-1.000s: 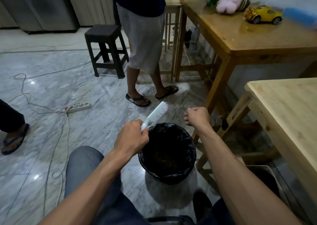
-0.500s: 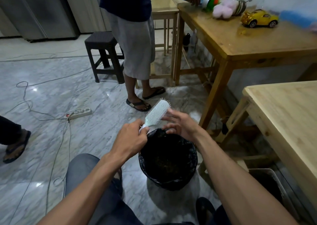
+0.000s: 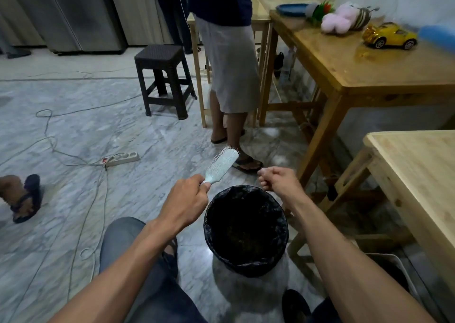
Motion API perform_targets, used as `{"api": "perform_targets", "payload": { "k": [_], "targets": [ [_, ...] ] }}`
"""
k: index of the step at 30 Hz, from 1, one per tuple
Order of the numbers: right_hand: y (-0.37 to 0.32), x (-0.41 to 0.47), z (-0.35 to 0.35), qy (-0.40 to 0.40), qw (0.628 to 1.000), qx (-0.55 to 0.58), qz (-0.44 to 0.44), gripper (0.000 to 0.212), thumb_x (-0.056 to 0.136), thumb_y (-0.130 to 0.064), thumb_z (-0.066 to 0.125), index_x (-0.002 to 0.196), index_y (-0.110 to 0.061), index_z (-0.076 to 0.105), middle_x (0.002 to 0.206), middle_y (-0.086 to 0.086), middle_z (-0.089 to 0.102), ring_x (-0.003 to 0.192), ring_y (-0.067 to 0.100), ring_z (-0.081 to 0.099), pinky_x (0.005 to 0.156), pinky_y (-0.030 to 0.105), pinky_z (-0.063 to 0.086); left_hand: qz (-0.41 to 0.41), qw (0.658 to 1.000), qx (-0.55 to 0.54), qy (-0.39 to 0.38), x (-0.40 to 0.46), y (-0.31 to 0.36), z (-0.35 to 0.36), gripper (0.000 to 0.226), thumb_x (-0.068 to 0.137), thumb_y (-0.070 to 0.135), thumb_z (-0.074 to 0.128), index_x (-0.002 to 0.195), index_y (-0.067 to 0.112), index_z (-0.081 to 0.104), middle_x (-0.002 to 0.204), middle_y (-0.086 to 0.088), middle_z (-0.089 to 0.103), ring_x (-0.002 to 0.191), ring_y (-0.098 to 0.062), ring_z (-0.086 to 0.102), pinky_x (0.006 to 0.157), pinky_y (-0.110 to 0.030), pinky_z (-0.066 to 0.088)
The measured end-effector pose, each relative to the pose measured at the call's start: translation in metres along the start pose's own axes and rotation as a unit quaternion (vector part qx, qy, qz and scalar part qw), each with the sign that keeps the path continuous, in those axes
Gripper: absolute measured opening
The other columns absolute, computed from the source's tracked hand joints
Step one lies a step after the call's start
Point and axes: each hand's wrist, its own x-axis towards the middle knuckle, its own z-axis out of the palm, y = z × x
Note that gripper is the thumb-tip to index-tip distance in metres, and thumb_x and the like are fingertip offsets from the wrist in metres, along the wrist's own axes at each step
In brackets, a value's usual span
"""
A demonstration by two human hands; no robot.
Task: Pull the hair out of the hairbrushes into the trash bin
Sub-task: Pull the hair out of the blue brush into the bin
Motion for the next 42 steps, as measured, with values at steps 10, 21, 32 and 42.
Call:
{"api": "perform_targets", "payload": {
  "k": [10, 21, 32, 42],
  "targets": [
    [-0.026, -0.008, 0.029, -0.248, 0.964, -0.073, -0.059, 0.050, 0.091, -0.023, 0.079, 0.136, -0.015, 0.059, 0.110, -0.002, 0.076, 0.091, 0.015, 0.073, 0.081, 0.028, 0.058, -0.020, 0.982, -0.161, -0.098, -0.005, 0.021, -0.011, 0.034, 0.103, 0.021, 0.042, 0.092, -0.003, 0.062, 0.068, -0.017, 0.071, 0.042, -0.019, 0.050, 0.040, -0.025, 0.038],
    [-0.012, 0.006, 0.017, 0.018, 0.993, 0.107, 0.033, 0.040, 0.113, -0.031, 0.037, 0.075, -0.020, 0.042, 0.047, -0.008, 0.027, 0.031, 0.006, 0.021, 0.033, 0.018, 0.018, -0.064, 0.983, -0.152, -0.080, 0.004, 0.004, -0.018, 0.022, 0.098, 0.029, 0.054, 0.089, 0.010, 0.062, 0.069, -0.013, 0.068, 0.040, -0.017, 0.049, 0.042, -0.027, 0.038],
    [-0.008, -0.003, 0.020, -0.195, 0.974, -0.118, -0.008, 0.127, 0.076, -0.002, 0.086, 0.164, -0.035, 0.002, 0.155, -0.013, 0.018, 0.146, 0.009, 0.020, 0.116, 0.034, 0.032, -0.029, 0.963, -0.227, -0.140, 0.008, 0.012, -0.021, 0.029, 0.102, 0.021, 0.045, 0.094, 0.002, 0.065, 0.073, -0.025, 0.067, 0.049, -0.027, 0.055, 0.048, -0.034, 0.044],
    [-0.014, -0.015, 0.036, -0.100, 0.948, -0.283, -0.107, 0.045, 0.107, -0.036, 0.045, 0.066, -0.017, 0.049, 0.060, -0.002, 0.050, 0.056, 0.011, 0.047, 0.060, 0.032, 0.036, -0.043, 0.951, -0.257, -0.167, 0.010, 0.008, -0.029, 0.041, 0.106, 0.029, 0.039, 0.094, 0.003, 0.069, 0.063, -0.011, 0.053, 0.050, -0.024, 0.051, 0.049, -0.032, 0.042]
  ]
}}
